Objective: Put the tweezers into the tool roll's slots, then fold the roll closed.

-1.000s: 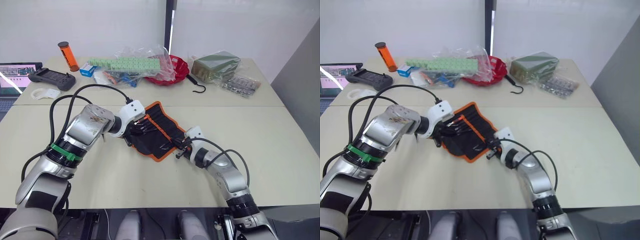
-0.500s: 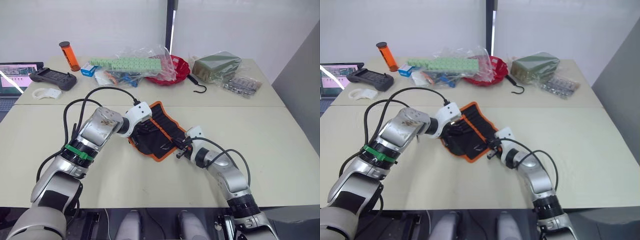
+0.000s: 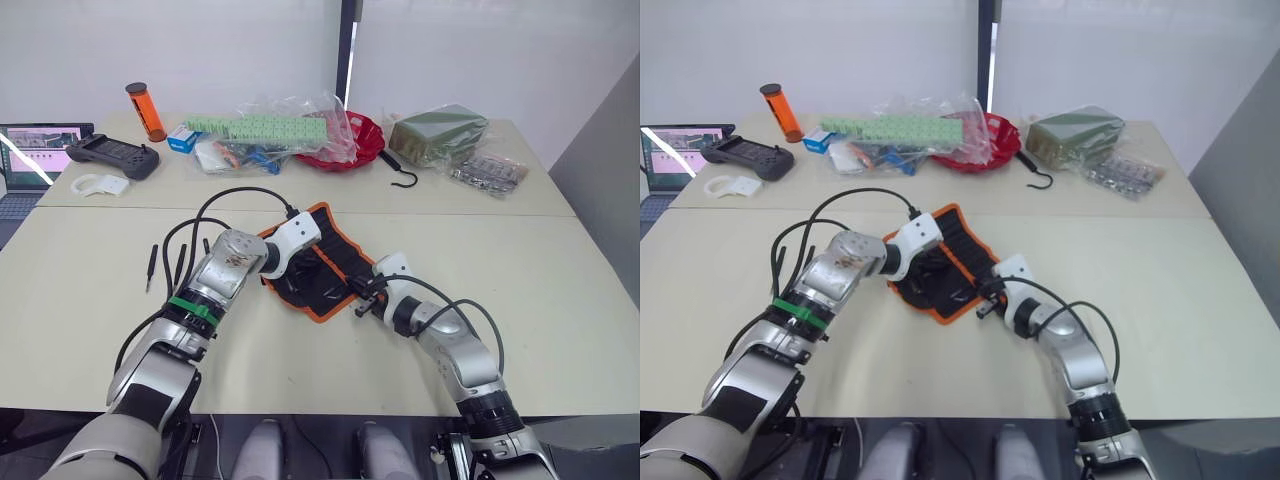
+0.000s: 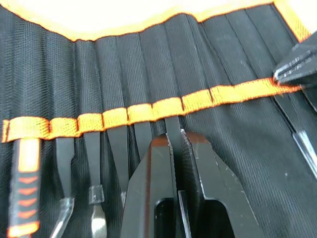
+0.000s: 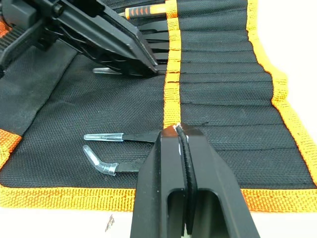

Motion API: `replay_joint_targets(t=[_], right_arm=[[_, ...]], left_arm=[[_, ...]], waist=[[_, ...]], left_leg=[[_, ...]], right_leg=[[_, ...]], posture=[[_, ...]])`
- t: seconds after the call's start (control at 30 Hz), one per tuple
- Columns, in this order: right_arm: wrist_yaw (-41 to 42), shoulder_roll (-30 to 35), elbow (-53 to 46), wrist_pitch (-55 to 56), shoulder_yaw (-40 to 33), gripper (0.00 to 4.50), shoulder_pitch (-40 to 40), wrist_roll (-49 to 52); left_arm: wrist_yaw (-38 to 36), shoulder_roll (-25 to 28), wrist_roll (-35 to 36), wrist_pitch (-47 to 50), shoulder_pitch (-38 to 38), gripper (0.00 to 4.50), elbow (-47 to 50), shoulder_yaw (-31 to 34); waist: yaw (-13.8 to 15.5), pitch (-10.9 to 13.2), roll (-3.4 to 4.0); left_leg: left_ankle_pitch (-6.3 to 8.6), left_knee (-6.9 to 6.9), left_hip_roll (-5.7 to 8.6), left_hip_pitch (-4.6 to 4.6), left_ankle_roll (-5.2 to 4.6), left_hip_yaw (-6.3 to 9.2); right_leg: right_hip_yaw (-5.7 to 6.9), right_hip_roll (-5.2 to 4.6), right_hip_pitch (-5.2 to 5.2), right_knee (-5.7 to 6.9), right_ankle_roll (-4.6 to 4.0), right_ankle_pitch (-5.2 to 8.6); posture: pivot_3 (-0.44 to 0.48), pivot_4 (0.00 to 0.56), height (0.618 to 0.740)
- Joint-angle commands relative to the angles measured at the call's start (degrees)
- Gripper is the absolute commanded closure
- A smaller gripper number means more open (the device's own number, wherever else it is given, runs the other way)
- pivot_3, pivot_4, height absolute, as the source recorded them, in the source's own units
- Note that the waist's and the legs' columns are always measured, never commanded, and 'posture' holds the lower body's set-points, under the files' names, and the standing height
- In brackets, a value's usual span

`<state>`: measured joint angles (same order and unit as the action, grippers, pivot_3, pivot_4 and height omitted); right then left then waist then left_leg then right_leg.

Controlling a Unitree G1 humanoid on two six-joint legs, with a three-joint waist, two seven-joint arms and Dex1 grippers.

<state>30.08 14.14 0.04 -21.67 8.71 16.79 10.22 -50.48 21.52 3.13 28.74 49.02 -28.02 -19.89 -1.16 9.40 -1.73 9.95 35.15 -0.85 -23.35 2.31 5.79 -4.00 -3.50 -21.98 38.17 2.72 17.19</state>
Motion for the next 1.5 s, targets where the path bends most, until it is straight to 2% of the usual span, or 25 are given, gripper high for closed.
replay_joint_targets(t=[0.03, 0.33, 0.4, 0.67, 0.77, 0.93, 1.03, 1.17, 1.27, 1.33, 1.4, 1.5], right_arm=[[-0.13, 0.43, 1.04, -2.31, 0.98, 4.5, -1.66, -0.97], [0.01, 0.52, 1.31, -2.15, 1.27, 4.5, -1.71, -1.05], [0.05, 0.52, 1.45, -2.1, 1.32, 4.5, -1.61, -1.06], [0.54, 0.67, 2.04, -1.92, 1.7, 4.5, -1.2, -1.01], [0.88, 0.54, 2.84, -1.72, 1.91, 4.5, -0.58, -1.06], [1.75, 0.46, 4.28, -1.34, 2.26, 4.5, 0.53, -1.17], [2.34, 0.59, 5.27, -0.97, 2.12, 4.5, 1.22, -1.2], [3.98, 1.25, 8.68, 1.0, 2.18, 4.5, 2.61, -1.58], [4.63, 1.75, 10.67, 2.73, 2.17, 4.5, 3.43, -2.17], [4.97, 1.89, 11.61, 3.61, 2.01, 4.5, 3.71, -2.06], [5.35, 1.95, 12.03, 4.13, 2.09, 4.5, 3.78, -2.03], [6.09, 1.82, 12.83, 4.68, 2.53, 4.5, 4.09, -2.07]], left_arm=[[-0.31, -1.52, 0.34, -2.24, 1.75, 4.48, -2.64, 2.21], [-1.55, -1.84, 0.52, -2.05, 2.2, 4.48, -2.76, 4.15], [-1.81, -1.01, 0.44, -2.15, 1.58, 3.68, -1.2, 4.49], [-3.06, 5.12, 1.28, 3.14, -1.4, 1.03, 8.09, 6.72], [-3.63, 7.96, 5.67, 10.61, -2.49, 0.05, 13.75, 11.72], [-1.26, 12.55, 9.98, 17.51, -4.63, 0.02, 20.53, 19.69], [1.95, 15.44, 12.27, 21.26, -6.99, 0.02, 24.14, 26.83], [7.3, 19.0, 14.12, 21.29, -16.32, 0.02, 30.76, 39.41], [11.03, 21.99, 9.43, 14.62, -29.58, 0.02, 37.13, 45.05], [11.84, 20.18, 11.11, 12.69, -37.44, 0.02, 41.37, 50.94], [12.75, 18.82, 12.9, 13.13, -42.15, 0.02, 43.84, 54.64], [13.21, 16.58, 15.27, 16.42, -51.02, 0.02, 46.38, 61.18]], waist=[[0.04, 0.0, 0.0], [0.24, 0.0, 0.0], [0.16, 0.0, 0.0], [-0.73, 0.0, 0.01], [-1.0, 0.0, 0.01], [-1.35, 0.0, 0.02], [-1.47, 0.0, 0.02], [-2.15, 0.0, 0.04], [-2.31, 0.0, 0.05], [-2.15, 0.0, 0.05], [-1.37, -0.02, 0.01], [-1.04, -0.11, -0.14]], left_leg=[[0.0, 0.0, 0.0, 0.0, 0.0, 0.0], [0.0, 0.07, 0.01, 0.01, 0.0, 0.02], [0.0, 0.07, 0.01, 0.0, 0.0, 0.03], [0.0, -0.03, -0.02, 0.03, 0.0, 0.03], [0.0, -0.04, -0.02, 0.01, 0.0, 0.07], [0.0, -0.1, -0.03, 0.06, 0.0, 0.1], [0.0, -0.11, -0.05, 0.08, 0.0, 0.1], [0.0, -0.24, -0.1, 0.15, 0.0, 0.07], [0.01, -0.28, -0.1, 0.2, 0.01, 0.07], [0.01, -0.29, -0.1, 0.22, 0.01, 0.03], [0.01, -0.27, -0.11, 0.21, 0.01, 0.04], [-0.01, -0.19, -0.15, 0.27, 0.04, 0.05]], right_leg=[[0.0, 0.0, 0.01, 0.0, 0.0, 0.0], [0.01, 0.0, 0.06, 0.01, 0.02, -0.01], [0.01, 0.0, 0.05, 0.02, 0.02, -0.01], [0.01, 0.02, 0.02, 0.03, 0.02, -0.01], [0.01, 0.02, 0.01, 0.03, 0.02, -0.01], [0.02, 0.03, 0.01, 0.07, 0.02, -0.01], [0.02, 0.04, 0.01, 0.07, 0.02, -0.01], [0.01, 0.04, -0.03, 0.1, 0.01, -0.02], [0.0, 0.02, -0.05, 0.16, 0.0, -0.02], [-0.04, -0.02, -0.05, 0.15, -0.01, -0.03], [-0.02, -0.02, 0.0, 0.05, -0.02, -0.03], [0.03, 0.0, 0.13, -0.02, -0.12, -0.08]], posture=[[0.0, 0.15, 0.74], [0.0, 0.15, 0.74], [0.0, 0.15, 0.74], [0.0, 0.15, 0.74], [0.0, 0.15, 0.74], [0.0, 0.15, 0.74], [0.0, 0.15, 0.74], [0.0, 0.15, 0.74], [0.0, 0.15, 0.74], [0.0, 0.15, 0.74], [0.0, 0.15, 0.74], [0.0, 0.15, 0.74]])
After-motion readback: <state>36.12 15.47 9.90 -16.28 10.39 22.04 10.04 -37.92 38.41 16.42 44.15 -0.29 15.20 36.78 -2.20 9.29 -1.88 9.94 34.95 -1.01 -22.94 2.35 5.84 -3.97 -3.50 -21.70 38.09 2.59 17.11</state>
